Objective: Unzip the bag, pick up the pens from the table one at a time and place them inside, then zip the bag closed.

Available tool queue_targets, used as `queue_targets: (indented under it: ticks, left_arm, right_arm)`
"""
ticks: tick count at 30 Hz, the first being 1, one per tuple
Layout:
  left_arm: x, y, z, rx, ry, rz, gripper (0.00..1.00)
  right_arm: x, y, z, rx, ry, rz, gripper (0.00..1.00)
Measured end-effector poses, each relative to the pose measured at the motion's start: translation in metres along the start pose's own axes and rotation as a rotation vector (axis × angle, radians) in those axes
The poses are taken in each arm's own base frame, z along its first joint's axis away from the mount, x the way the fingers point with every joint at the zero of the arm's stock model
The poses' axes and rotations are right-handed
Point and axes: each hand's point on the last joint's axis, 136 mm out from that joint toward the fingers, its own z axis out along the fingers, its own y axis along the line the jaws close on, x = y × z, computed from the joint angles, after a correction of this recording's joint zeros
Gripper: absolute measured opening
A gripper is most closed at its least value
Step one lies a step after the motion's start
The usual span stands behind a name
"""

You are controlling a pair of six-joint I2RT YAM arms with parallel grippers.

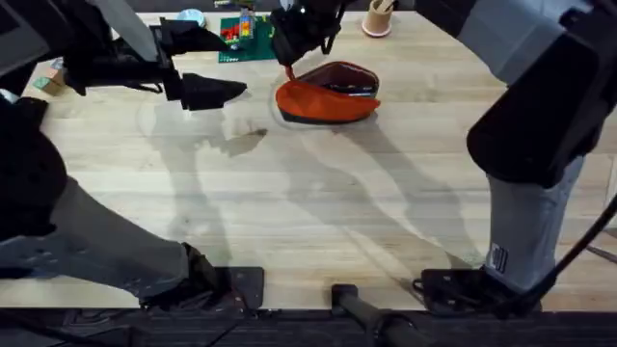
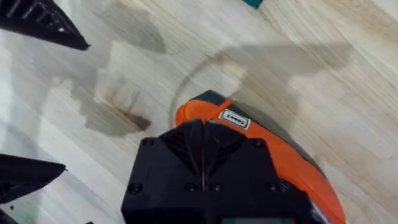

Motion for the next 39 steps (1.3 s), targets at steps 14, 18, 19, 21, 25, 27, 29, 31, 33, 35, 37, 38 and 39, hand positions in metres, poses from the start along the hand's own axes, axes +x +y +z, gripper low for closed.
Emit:
queue_targets:
  ticks: [14,18,19,21,25,27,29,31,33,35,37,38,39]
  left_arm:
    - [0.003,-0.002,0.027,0.061,0.003,0.052,0.994]
    - [0.025,0.002,0.042,0.099,0.009,0.005,0.997]
    - [0.031,0.004,0.045,0.106,0.008,-0.007,0.997]
    - [0.040,0.006,0.051,0.115,0.003,-0.019,0.998]
    - [0.052,0.009,0.062,0.136,-0.006,-0.025,0.998]
    - [0.056,0.008,0.071,0.157,-0.018,-0.029,0.995]
    - [0.060,0.005,0.080,0.181,-0.031,-0.034,0.983]
    - [0.062,0.001,0.090,0.208,-0.045,-0.039,0.961]
    - [0.064,-0.002,0.098,0.229,-0.057,-0.034,0.912]
    - [0.063,-0.005,0.104,0.245,-0.063,-0.029,0.869]
    - [0.061,-0.006,0.107,0.251,-0.070,-0.014,0.817]
    - [0.060,-0.006,0.107,0.252,-0.075,-0.010,0.796]
    - [0.060,-0.006,0.107,0.252,-0.079,-0.011,0.781]
  right_arm:
    - [0.000,0.000,0.000,0.000,0.000,0.000,0.029]
    - [0.000,0.000,0.000,0.000,0.000,0.000,0.028]
    - [0.000,0.000,0.000,0.000,0.000,0.000,0.029]
    - [0.000,0.000,0.000,0.000,0.000,0.000,0.029]
    - [0.000,0.000,0.000,0.000,0.000,0.000,0.029]
    - [0.000,0.000,0.000,0.000,0.000,0.000,0.029]
    - [0.000,0.000,0.000,0.000,0.000,0.000,0.029]
    - [0.000,0.000,0.000,0.000,0.000,0.000,0.029]
    - [0.000,0.000,0.000,0.000,0.000,0.000,0.028]
    - [0.000,0.000,0.000,0.000,0.000,0.000,0.029]
    - [0.000,0.000,0.000,0.000,0.000,0.000,0.028]
    - [0.000,0.000,0.000,0.000,0.000,0.000,0.029]
    - [0.000,0.000,0.000,0.000,0.000,0.000,0.029]
